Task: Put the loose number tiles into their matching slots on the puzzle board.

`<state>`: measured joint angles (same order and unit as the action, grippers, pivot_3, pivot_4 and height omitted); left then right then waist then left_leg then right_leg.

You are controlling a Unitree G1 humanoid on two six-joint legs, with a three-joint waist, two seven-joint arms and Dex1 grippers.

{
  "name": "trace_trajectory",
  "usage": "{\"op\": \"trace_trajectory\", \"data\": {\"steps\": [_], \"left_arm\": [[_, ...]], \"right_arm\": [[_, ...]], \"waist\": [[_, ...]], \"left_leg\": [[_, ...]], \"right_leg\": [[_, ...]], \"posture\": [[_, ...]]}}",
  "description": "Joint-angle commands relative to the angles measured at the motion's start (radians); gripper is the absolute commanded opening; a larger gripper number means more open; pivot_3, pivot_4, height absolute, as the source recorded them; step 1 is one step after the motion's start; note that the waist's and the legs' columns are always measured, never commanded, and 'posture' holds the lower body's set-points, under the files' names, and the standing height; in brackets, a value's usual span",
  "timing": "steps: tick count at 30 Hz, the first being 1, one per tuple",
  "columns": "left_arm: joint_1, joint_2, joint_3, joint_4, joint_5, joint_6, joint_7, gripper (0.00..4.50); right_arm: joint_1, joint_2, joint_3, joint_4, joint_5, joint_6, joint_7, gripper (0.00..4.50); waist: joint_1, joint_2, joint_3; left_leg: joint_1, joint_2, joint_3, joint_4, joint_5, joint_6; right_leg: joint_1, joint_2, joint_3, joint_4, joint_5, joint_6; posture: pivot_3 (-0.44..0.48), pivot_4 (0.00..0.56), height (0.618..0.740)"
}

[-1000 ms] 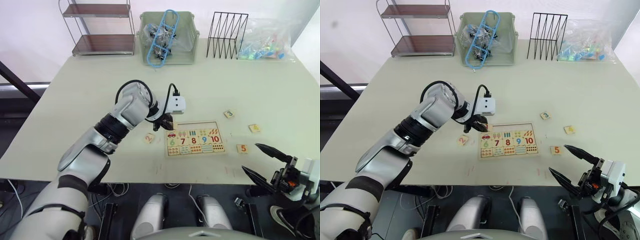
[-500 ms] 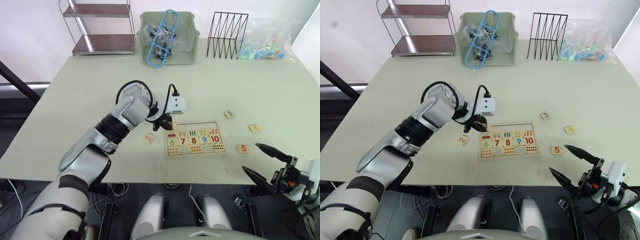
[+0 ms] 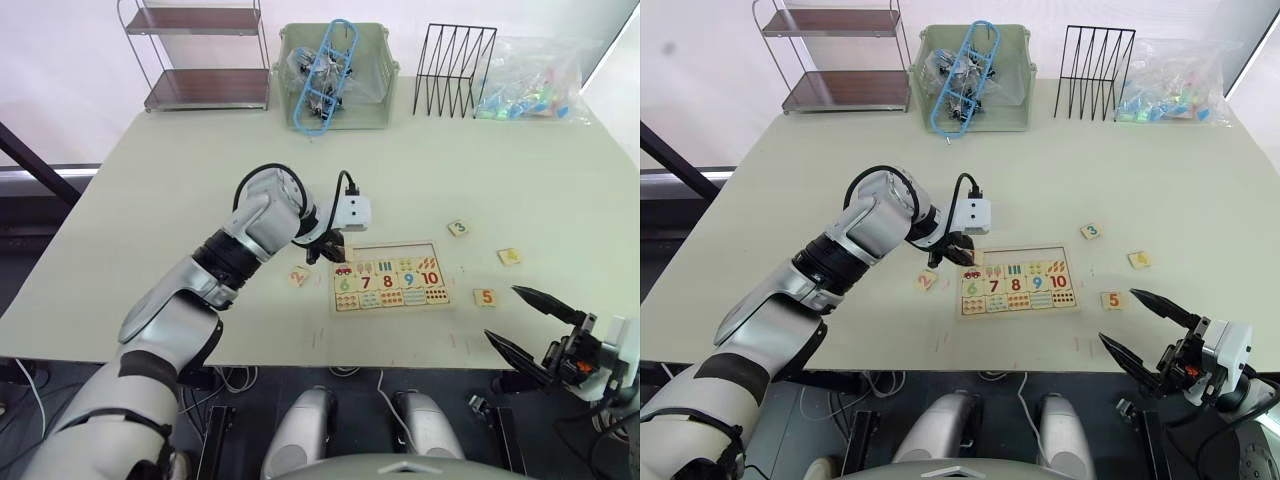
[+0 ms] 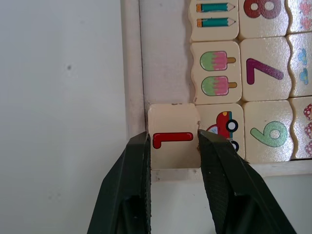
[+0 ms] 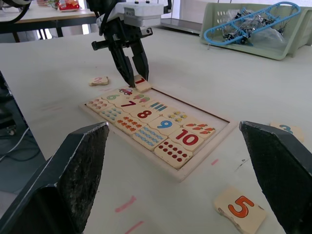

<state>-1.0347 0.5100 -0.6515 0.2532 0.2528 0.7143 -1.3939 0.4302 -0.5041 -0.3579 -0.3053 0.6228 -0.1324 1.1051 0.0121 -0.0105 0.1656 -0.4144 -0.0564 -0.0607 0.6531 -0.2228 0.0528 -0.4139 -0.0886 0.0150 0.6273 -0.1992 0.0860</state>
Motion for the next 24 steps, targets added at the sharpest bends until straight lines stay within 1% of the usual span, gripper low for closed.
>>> {"op": "trace_trajectory", "data": {"steps": [1, 12, 14, 15, 19, 20, 24], "left_arm": [[0.001, 0.007, -0.012, -0.032, 0.006, 0.005, -0.006, 0.95], [-0.003, -0.004, -0.01, -0.017, 0.004, 0.002, 0.008, 0.95], [-0.004, -0.006, -0.008, -0.02, 0.0, 0.016, 0.004, 1.95], [-0.005, -0.006, -0.008, -0.024, -0.002, 0.025, 0.001, 2.28], [-0.026, -0.01, 0.004, -0.034, -0.02, 0.07, -0.016, 4.22], [-0.034, -0.011, 0.009, -0.033, -0.023, 0.077, -0.018, 4.45], [-0.057, -0.008, 0.025, -0.023, -0.041, 0.086, -0.019, 4.45]], "right_arm": [[0.008, -0.006, -0.01, -0.038, 0.017, -0.004, -0.003, 4.5], [0.008, -0.005, -0.005, -0.042, 0.014, -0.006, -0.01, 4.5], [0.007, -0.005, -0.004, -0.039, 0.012, -0.007, -0.009, 4.5], [0.007, -0.006, -0.004, -0.038, 0.012, -0.007, -0.009, 4.5], [0.005, -0.007, -0.004, -0.035, 0.011, -0.007, -0.008, 4.5], [0.004, -0.007, -0.003, -0.034, 0.01, -0.007, -0.007, 4.5], [0.001, -0.007, -0.004, -0.03, 0.01, -0.007, -0.006, 4.5]], "waist": [[0.0, 0.0, 0.0], [0.001, 0.0, 0.0], [0.001, 0.0, 0.0], [0.001, 0.0, 0.0], [0.0, 0.0, 0.0], [0.0, 0.0, 0.0], [0.0, 0.0, 0.0]], "left_leg": [[0.0, 0.0, 0.0, 0.0, 0.0, 0.0], [0.0, 0.0, 0.0, 0.0, 0.0, 0.0], [0.0, 0.0, 0.0, 0.0, 0.0, 0.0], [0.0, 0.0, 0.0, 0.0, 0.0, 0.0], [0.0, 0.0, 0.0, 0.0, 0.0, 0.0], [0.0, 0.0, 0.0, 0.0, 0.0, 0.0], [0.0, 0.0, 0.0, 0.0, 0.0, 0.0]], "right_leg": [[0.0, 0.0, 0.0, 0.0, 0.0, 0.0], [0.0, 0.0, 0.0, 0.0, 0.0, 0.0], [0.0, 0.0, 0.0, 0.0, 0.0, 0.0], [0.0, 0.0, 0.0, 0.0, 0.0, 0.0], [0.0, 0.0, 0.0, 0.0, 0.0, 0.0], [0.0, 0.0, 0.0, 0.0, 0.0, 0.0], [0.0, 0.0, 0.0, 0.0, 0.0, 0.0]], "posture": [[0.0, 0.15, 0.739], [0.0, 0.15, 0.739], [0.0, 0.15, 0.739], [0.0, 0.15, 0.739], [0.0, 0.15, 0.739], [0.0, 0.15, 0.739], [0.0, 0.15, 0.739]]}}
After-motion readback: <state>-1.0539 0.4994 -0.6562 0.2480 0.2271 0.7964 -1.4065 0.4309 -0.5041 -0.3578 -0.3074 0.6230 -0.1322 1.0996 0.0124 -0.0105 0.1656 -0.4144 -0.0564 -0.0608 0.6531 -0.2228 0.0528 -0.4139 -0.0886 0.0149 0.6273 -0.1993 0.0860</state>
